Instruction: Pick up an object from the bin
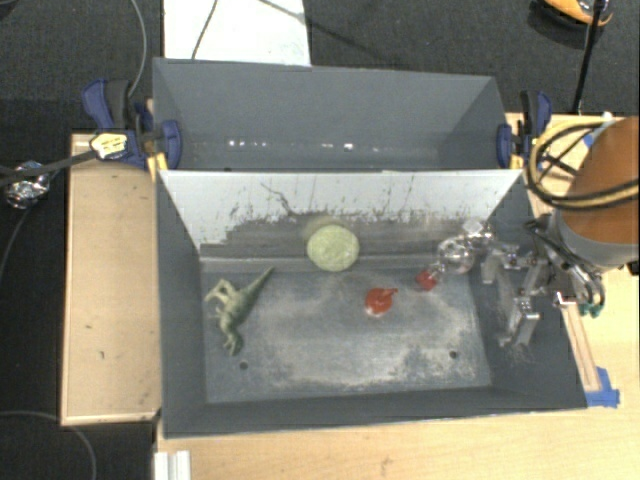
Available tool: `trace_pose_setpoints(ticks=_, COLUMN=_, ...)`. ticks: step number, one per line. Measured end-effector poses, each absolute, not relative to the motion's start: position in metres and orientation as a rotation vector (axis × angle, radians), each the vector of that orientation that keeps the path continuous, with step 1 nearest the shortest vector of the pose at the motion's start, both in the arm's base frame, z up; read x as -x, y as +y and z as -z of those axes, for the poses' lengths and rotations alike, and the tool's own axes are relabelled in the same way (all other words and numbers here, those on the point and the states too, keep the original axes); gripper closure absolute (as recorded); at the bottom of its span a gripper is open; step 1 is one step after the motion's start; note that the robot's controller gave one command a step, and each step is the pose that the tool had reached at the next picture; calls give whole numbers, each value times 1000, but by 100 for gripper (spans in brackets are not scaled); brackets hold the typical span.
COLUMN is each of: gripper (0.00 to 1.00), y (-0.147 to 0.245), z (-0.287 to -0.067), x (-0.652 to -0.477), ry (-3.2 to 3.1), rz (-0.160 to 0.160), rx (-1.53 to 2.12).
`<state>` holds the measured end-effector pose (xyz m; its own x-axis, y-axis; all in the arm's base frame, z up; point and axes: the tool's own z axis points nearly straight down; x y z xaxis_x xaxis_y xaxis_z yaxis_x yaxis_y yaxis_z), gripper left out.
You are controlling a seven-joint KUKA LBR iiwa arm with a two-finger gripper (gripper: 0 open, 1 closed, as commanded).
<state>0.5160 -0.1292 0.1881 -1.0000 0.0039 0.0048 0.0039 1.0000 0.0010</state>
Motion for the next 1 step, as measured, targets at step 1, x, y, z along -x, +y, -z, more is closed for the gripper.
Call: trace_pose_setpoints(ticks=1, gripper=0, y=-129, z=-193, x=-518, ry=-3145, rz=-1, rx=-1)
